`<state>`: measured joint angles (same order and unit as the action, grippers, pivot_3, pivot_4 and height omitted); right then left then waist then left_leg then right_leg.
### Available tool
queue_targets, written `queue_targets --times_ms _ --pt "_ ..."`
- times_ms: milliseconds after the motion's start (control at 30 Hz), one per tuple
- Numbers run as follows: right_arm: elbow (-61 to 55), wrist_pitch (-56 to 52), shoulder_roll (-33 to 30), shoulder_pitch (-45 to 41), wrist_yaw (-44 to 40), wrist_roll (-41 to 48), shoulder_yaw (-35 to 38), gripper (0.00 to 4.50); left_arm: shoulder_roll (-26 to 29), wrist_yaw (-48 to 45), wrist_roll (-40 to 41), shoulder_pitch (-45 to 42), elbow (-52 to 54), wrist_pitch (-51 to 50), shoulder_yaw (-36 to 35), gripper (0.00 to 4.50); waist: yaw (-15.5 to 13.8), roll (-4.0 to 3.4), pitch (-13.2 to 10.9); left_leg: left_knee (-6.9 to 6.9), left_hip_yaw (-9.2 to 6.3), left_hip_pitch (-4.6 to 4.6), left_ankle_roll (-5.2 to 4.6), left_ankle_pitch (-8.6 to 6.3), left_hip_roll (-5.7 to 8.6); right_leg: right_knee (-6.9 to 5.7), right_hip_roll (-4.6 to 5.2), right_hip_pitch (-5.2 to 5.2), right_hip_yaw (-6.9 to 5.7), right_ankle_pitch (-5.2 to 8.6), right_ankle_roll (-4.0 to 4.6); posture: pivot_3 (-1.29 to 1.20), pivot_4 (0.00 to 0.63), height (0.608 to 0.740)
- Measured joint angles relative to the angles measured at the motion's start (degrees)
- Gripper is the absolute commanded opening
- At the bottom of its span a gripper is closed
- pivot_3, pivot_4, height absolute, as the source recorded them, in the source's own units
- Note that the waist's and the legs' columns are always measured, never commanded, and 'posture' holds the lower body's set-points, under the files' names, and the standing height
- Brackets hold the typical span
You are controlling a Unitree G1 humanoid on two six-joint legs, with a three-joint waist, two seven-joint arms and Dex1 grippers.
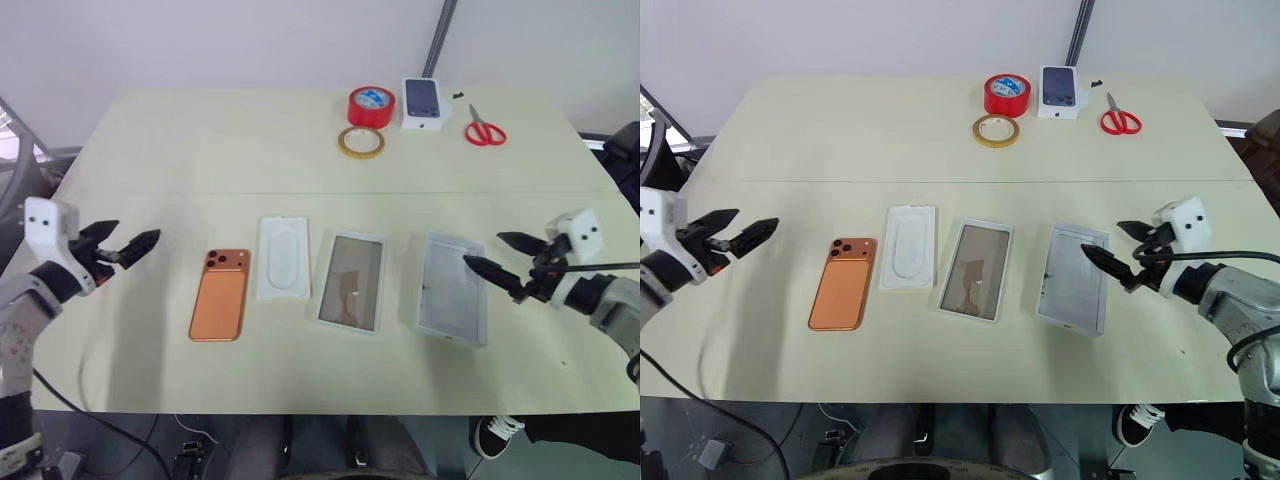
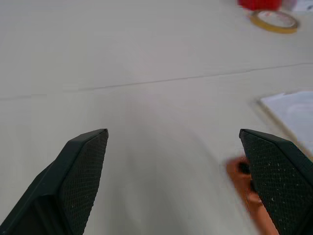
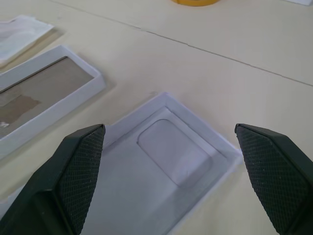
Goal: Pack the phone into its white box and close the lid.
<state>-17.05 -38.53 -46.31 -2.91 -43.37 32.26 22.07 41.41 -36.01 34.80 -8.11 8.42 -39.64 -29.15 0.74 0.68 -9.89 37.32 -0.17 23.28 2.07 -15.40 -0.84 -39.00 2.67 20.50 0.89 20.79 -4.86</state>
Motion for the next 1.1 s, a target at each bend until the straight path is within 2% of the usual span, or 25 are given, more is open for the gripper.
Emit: queue_targets --times_ms 200,300,400,667,1100 --pt "-5.7 -0.5 0.0 -5.7 0.4 0.0 -5.6 4.43 -9.6 7.3 5.9 -7.7 6.4 -10.2 8.6 4.50 -0.1 0.07 0.0 0.14 -0.05 0.06 0.00 0.00 0.00 -0.06 -0.06 0.00 -0.01 -0.01 -0.01 0.00 0.150 0.740" --pt "-8.0 -1.1 0.1 -7.7 0.5 0.0 -9.5 4.43 -11.8 11.4 7.0 -11.1 8.9 -15.5 13.0 4.50 0.0 0.07 0.0 0.14 -0.05 0.06 0.01 0.00 0.00 -0.07 -0.10 0.01 0.00 -0.01 -0.01 0.00 0.150 0.740" --pt "-9.9 -1.1 0.2 -8.1 0.8 0.0 -11.7 4.43 -16.3 19.5 7.5 -15.3 9.2 -24.4 14.8 4.50 -0.1 0.08 0.0 0.18 -0.08 0.08 0.00 0.00 0.00 -0.07 -0.11 0.01 0.00 -0.01 -0.01 0.00 0.150 0.740" --pt "-11.9 -2.1 0.2 -5.1 1.9 0.0 -12.2 4.43 -21.5 29.5 8.6 -20.3 8.7 -38.1 13.6 4.50 -0.1 0.09 0.0 0.34 -0.10 0.10 0.02 0.01 0.00 -0.09 -0.13 -0.02 -0.01 0.00 -0.02 0.00 0.150 0.740" --pt "-12.5 -2.4 0.0 -4.9 -0.1 0.8 -12.3 4.43 -29.5 33.9 6.9 -24.3 5.7 -47.8 11.4 4.50 -0.2 0.10 0.0 0.42 -0.11 0.12 0.32 0.18 0.01 -0.10 -0.15 -0.03 -0.01 0.00 -0.02 0.00 0.150 0.740"
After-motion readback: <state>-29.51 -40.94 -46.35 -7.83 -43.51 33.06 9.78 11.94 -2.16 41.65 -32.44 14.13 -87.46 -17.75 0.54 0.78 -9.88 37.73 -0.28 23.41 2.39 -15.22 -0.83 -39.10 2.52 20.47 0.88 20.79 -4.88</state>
